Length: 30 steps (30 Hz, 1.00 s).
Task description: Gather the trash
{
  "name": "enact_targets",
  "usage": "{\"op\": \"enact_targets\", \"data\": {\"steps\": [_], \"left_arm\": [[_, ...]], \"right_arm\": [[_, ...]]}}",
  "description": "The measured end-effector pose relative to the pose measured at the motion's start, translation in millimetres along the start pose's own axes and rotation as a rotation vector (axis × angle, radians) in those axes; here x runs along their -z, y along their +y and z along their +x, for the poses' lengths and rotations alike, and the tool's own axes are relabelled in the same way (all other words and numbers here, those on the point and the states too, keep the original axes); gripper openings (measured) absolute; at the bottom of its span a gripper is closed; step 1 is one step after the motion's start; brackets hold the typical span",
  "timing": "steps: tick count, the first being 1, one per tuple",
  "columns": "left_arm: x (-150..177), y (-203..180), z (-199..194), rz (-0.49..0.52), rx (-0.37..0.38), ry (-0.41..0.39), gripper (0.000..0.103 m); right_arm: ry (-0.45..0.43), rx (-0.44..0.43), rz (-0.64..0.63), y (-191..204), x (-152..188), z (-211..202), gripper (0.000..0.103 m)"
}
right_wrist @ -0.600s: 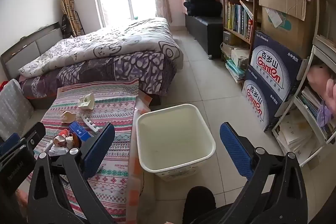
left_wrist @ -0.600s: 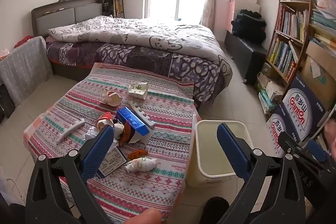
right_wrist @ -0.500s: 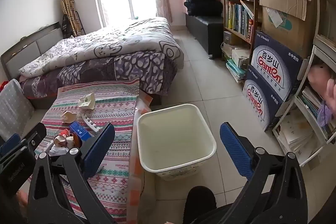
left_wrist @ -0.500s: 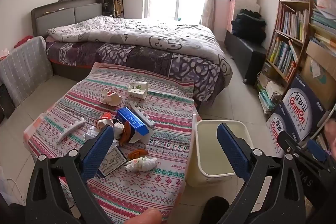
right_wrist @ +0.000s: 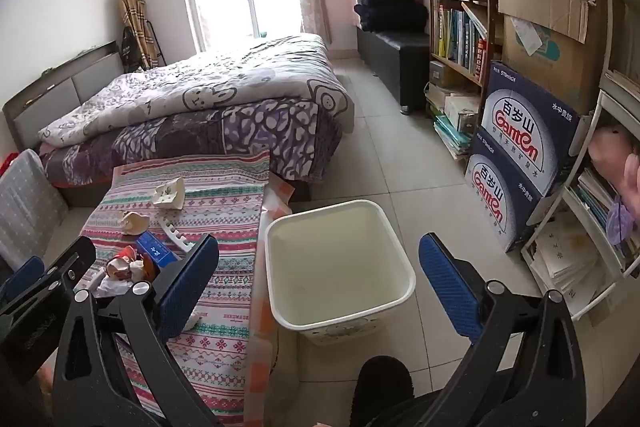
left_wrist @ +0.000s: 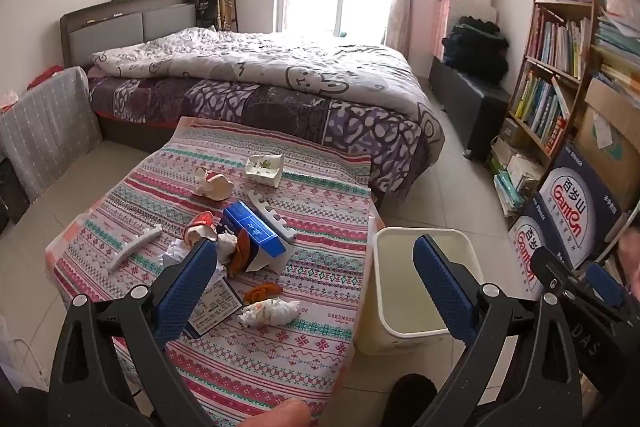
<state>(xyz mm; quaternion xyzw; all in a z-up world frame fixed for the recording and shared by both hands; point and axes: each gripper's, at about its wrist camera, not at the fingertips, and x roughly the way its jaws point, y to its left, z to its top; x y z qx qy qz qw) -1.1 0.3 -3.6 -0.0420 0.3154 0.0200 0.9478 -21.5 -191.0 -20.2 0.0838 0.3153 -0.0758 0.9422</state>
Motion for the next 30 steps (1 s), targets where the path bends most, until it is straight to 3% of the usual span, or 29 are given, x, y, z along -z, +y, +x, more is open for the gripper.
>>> {"op": "enact_targets", "data": {"steps": [30], "left_arm": [[8.8, 1.4, 7.1, -0.015, -0.002, 0.037, 0.096]], "right_arm": [[0.009, -0.002, 0.004, 4.4, 7.7, 5.3, 0.096]]}}
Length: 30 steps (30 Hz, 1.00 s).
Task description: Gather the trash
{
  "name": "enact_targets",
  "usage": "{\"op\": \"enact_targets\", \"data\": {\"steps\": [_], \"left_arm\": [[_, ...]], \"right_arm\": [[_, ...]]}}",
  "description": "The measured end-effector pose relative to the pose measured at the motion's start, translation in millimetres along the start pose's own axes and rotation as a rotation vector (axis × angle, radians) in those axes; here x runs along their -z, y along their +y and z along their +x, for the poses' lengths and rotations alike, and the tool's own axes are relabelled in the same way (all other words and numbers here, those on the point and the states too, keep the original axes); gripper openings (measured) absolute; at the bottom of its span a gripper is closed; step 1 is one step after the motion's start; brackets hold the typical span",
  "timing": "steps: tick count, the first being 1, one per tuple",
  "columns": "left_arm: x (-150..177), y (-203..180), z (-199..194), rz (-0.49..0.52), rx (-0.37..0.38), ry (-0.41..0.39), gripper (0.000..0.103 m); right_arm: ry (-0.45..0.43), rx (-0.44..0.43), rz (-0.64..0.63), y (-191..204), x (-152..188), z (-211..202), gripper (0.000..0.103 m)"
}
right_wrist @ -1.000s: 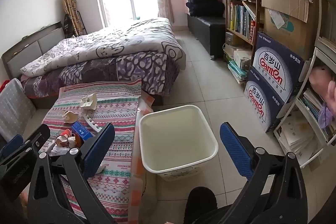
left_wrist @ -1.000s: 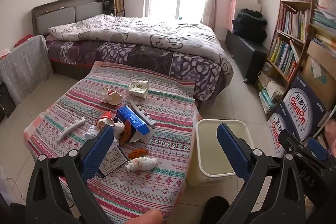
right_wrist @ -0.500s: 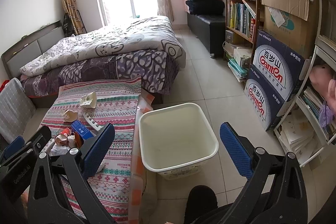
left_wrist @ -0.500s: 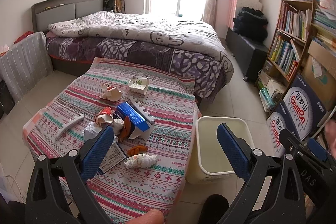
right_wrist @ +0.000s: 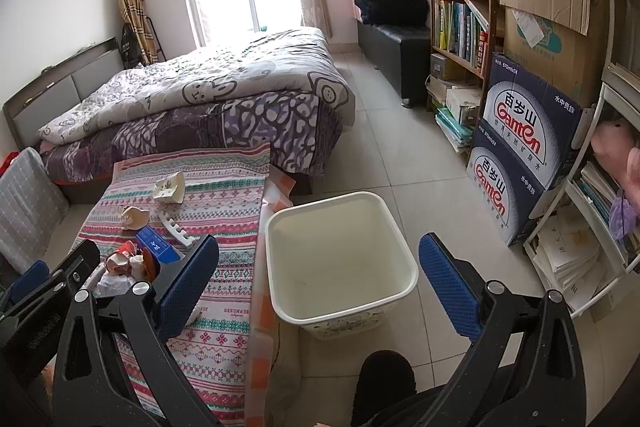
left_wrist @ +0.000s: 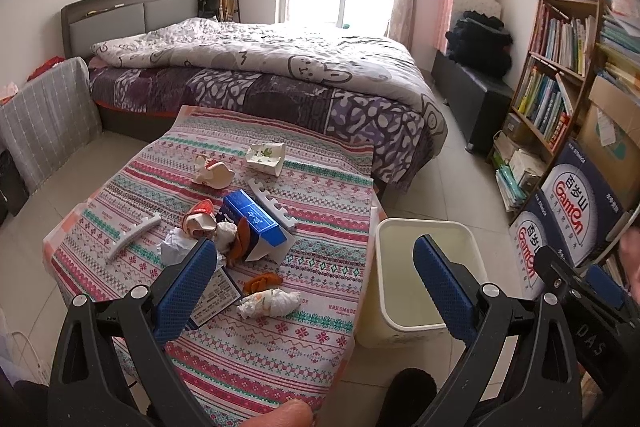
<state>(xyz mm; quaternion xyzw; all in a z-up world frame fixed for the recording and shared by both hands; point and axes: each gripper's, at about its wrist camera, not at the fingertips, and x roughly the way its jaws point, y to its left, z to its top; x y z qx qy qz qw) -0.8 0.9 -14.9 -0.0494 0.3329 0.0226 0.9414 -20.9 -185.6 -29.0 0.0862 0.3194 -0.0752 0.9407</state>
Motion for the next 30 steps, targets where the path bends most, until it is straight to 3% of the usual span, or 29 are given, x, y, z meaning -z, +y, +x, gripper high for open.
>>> {"op": "enact_targets", "data": {"steps": [30], "left_arm": [[-0.9, 2.5, 3.6, 0.0, -0.001, 0.005, 0.096]], "right_arm": [[0.009, -0.005, 0.001, 0.9, 10.5, 3.2, 0.096]]}}
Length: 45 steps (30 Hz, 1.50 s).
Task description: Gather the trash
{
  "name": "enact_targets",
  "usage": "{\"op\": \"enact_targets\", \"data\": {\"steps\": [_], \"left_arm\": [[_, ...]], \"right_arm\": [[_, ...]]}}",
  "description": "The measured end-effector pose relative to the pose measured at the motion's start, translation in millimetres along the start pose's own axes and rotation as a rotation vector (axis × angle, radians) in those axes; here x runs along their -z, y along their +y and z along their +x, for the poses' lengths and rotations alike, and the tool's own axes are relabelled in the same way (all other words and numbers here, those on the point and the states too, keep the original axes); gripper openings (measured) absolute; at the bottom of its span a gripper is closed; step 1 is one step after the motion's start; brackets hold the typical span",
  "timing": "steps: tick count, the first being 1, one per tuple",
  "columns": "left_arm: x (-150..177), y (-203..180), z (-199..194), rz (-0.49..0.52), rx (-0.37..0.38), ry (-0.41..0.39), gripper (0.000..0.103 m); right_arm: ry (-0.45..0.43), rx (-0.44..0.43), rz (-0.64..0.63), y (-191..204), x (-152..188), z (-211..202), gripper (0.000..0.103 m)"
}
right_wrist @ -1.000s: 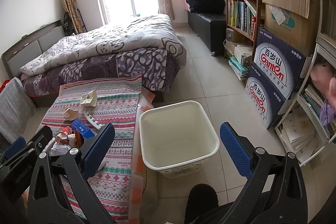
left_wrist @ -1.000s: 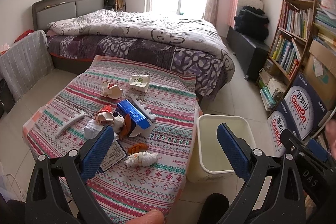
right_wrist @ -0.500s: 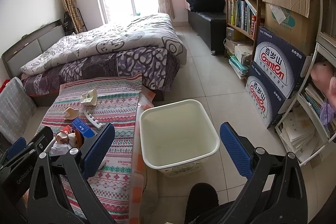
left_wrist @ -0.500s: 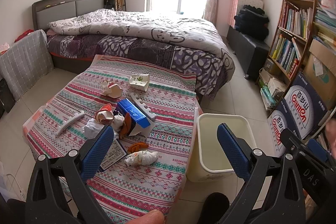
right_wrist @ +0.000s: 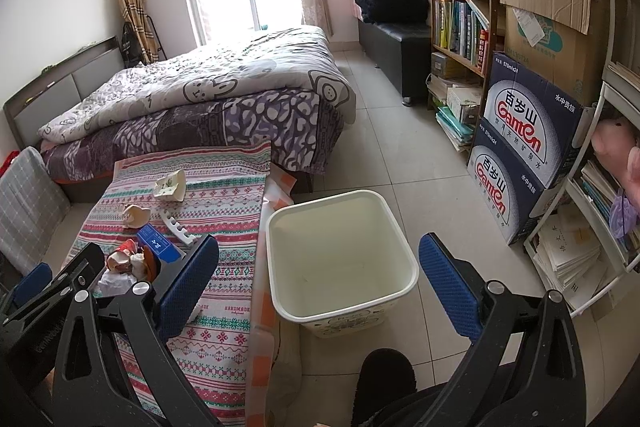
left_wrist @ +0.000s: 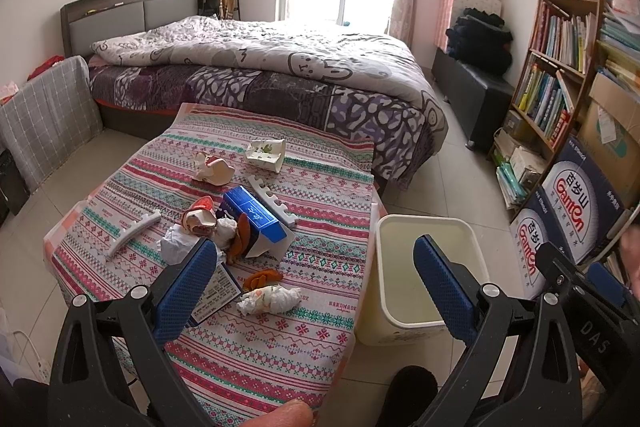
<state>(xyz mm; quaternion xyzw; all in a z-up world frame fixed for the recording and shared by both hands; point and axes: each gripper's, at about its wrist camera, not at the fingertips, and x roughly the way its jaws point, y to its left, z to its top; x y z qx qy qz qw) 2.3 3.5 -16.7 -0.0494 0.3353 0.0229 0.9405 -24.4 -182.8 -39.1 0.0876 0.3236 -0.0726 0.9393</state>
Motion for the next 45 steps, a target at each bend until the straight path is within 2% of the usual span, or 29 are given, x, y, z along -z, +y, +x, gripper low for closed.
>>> {"op": "enact_targets", "data": {"steps": [19, 24, 28, 31, 35, 39, 42, 45], "left_arm": [[5.0, 2.0, 1.3, -0.003, -0.002, 0.004, 0.096], [13.1, 19.2, 19.1, -0.031, -0.012, 0.053, 0.096], [15.5, 45.6, 49.1, -0.054, -0.049, 0.127, 0.096], [21.5, 68.1, 83.8, -0.008, -0.079, 0.228, 0.096], [39.1, 90.6, 143.4, 0.14, -0.033, 0.472, 0.096], [59.6, 110.0, 187.4, 0.254, -0.01, 0.655, 0.096], [74.6, 119.6, 209.6, 0.336, -0.019, 0.708, 0.096], [92.2, 126.1, 223.3, 0.394, 0.005, 0.758, 0.096]], "right_arm": [[0.007, -0.001, 0.002, 2.1, 0.9, 0.6, 0.096], [0.026, -0.007, 0.003, 4.6, 0.8, 6.4, 0.096], [0.132, -0.052, -0.02, 19.7, -1.7, 34.3, 0.096], [0.252, -0.105, -0.06, 38.0, -0.6, 64.1, 0.096], [0.418, -0.174, -0.12, 63.3, -5.2, 109.1, 0.096], [0.6, -0.232, -0.139, 86.7, -5.3, 152.7, 0.096], [0.686, -0.24, -0.112, 97.9, 5.4, 176.2, 0.096], [0.722, -0.253, -0.128, 110.9, 21.1, 192.7, 0.096]]}}
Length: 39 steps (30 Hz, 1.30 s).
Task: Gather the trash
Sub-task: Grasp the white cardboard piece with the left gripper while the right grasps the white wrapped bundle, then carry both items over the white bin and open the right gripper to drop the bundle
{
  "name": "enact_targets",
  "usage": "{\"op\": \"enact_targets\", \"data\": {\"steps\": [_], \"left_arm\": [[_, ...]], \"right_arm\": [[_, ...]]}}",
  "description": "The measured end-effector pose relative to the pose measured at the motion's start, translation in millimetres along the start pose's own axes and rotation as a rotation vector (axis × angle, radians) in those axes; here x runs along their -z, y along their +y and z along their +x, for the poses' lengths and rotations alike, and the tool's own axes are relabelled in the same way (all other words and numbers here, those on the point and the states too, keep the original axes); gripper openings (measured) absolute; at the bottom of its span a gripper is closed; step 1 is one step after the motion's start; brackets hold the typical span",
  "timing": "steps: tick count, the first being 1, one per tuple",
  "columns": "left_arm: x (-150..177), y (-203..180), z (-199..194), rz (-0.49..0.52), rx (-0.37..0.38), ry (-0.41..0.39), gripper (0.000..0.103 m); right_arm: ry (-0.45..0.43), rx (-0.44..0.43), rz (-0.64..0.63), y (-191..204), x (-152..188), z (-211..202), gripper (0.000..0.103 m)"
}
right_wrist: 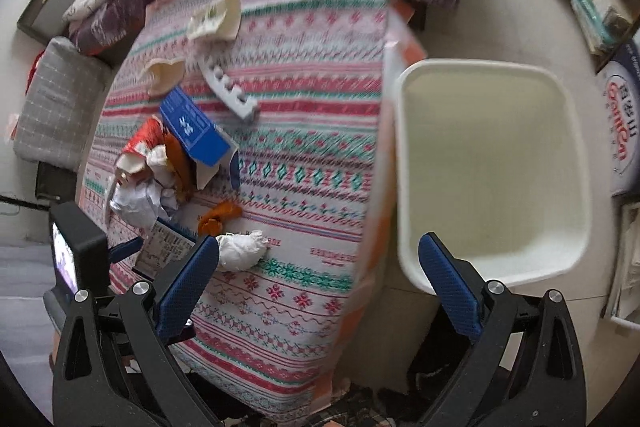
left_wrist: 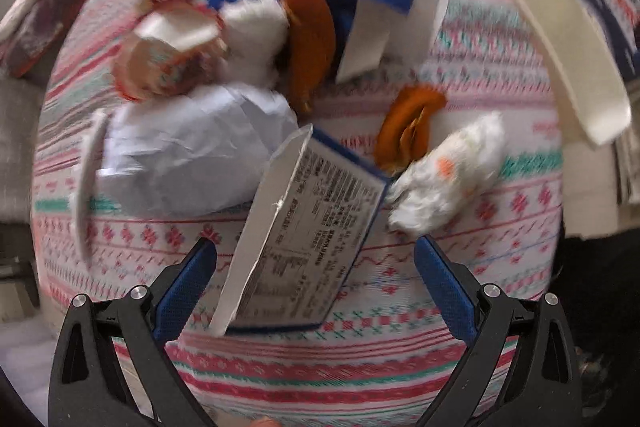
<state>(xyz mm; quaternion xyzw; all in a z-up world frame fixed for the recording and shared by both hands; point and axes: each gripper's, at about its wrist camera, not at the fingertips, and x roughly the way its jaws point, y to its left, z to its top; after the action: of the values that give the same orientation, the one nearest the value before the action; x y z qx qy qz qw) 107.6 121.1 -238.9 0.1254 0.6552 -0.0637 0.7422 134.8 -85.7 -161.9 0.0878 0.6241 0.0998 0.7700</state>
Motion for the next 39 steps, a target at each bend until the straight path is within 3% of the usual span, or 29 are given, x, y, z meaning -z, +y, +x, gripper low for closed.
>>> {"op": "enact_targets", "data": {"steps": [3, 5, 7, 9, 11, 17, 19, 21, 24, 27, 31, 35, 39], "left_arm": [[8.5, 5.3, 14.2, 0.022, -0.019, 0.007, 0.096], [13.3, 9.2, 13.3, 0.011, 0.005, -0.028, 0.081], [20.5, 14.3, 7.1, 0.002, 0.066, -0.049, 0.056], [25.3, 16.8, -1.8, 0.005, 0.063, -0.065, 0.046], [36.2, 19.7, -8.6, 0.004, 0.072, -0.084, 0.015], [68.6, 47.2, -66.8, -0.049, 0.169, -0.216, 0.013], [78.8, 57.4, -80.1, -0.08, 0.196, -0.257, 0.013], [77.1, 66.9, -88.3, -0.121, 0.219, -0.297, 0.013], [64.8, 77.0, -91.3, -0.152, 0.219, -0.322, 0.013], [55.0, 72.9, -94.5, -0.158, 0.201, -0.333, 0.013], [44.4, 74.3, -95.1, -0.186, 0.205, -0.367, 0.013], [33.1, 80.3, -105.7, -0.255, 0.213, -0.425, 0.013], [25.0, 84.8, -125.2, -0.35, 0.187, -0.514, 0.013]], "right_arm": [[0.004, -0.031, -0.078, 10.7, -1.8, 22.9, 0.096], [-0.003, -0.06, -0.176, 18.8, -2.2, 35.1, 0.096], [0.009, -0.056, -0.315, 33.1, -0.1, 44.1, 0.096], [-0.011, -0.043, -0.462, 51.2, 4.2, 47.1, 0.096], [-0.061, -0.043, -0.614, 68.7, 12.2, 47.3, 0.096], [-0.074, -0.008, -0.876, 101.9, 31.4, 67.9, 0.089], [-0.061, 0.036, -0.933, 112.8, 33.7, 80.5, 0.08], [-0.027, 0.048, -0.95, 120.4, 31.4, 93.0, 0.067], [0.0, 0.036, -0.949, 131.9, 23.5, 104.8, 0.061], [0.035, -0.004, -0.96, 142.3, 16.5, 106.0, 0.04], [0.026, -0.031, -0.981, 148.0, 17.1, 93.2, 0.037], [-0.066, -0.087, -0.928, 147.0, -3.3, 63.1, 0.037], [-0.255, -0.091, -0.776, 136.9, -25.4, 20.9, 0.037]]}}
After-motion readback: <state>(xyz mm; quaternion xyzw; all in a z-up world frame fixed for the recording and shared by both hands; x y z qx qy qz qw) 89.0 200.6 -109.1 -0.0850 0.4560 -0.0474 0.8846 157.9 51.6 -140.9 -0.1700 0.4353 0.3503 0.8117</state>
